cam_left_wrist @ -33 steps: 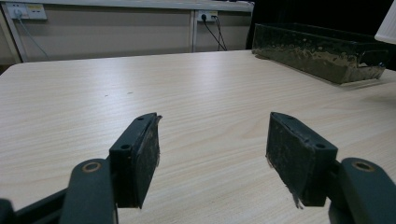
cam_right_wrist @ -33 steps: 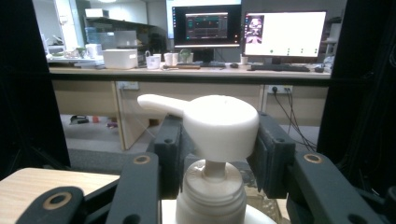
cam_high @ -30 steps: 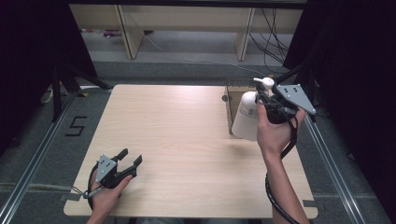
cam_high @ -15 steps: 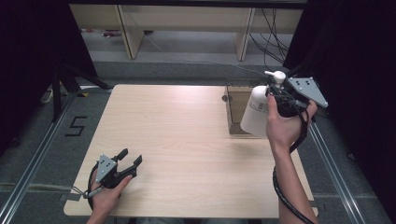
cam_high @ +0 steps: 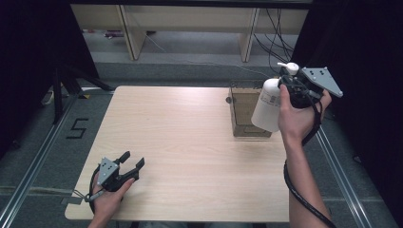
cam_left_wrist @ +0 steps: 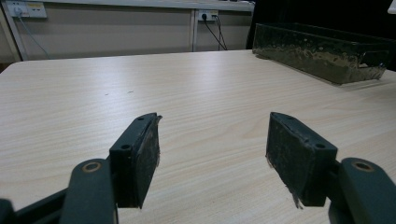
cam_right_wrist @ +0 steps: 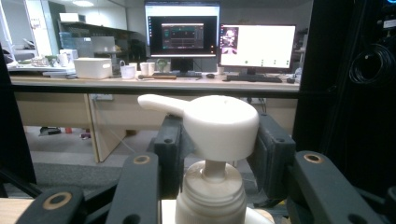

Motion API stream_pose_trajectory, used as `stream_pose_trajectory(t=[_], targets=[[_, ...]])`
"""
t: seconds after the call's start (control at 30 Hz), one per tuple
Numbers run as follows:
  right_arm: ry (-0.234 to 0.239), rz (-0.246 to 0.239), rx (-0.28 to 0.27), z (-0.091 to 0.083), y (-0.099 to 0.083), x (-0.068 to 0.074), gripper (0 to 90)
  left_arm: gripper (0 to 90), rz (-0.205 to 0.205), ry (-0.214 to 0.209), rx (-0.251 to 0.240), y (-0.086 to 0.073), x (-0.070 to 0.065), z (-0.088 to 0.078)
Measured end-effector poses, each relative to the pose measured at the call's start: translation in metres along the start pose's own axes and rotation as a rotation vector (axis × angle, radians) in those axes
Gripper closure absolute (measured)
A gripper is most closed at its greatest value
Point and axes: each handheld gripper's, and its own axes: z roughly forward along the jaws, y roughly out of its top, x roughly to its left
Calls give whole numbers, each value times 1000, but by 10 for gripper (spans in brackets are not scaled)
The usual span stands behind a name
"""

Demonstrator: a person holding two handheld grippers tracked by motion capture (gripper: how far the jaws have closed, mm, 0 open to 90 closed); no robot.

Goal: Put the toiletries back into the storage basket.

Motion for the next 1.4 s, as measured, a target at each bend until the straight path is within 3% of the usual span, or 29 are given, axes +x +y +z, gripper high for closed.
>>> stream_pose_trajectory(t=[0.6, 1.2, 1.4], targets=[[36, -4, 50, 35, 6, -9, 599, 340, -8, 8, -1, 0, 1, 0], [46, 0, 122, 67, -13, -18, 599, 340, -13, 14, 15, 1, 1, -2], [46, -3, 120, 73, -17, -19, 599, 340, -11, 14, 14, 1, 1, -2]])
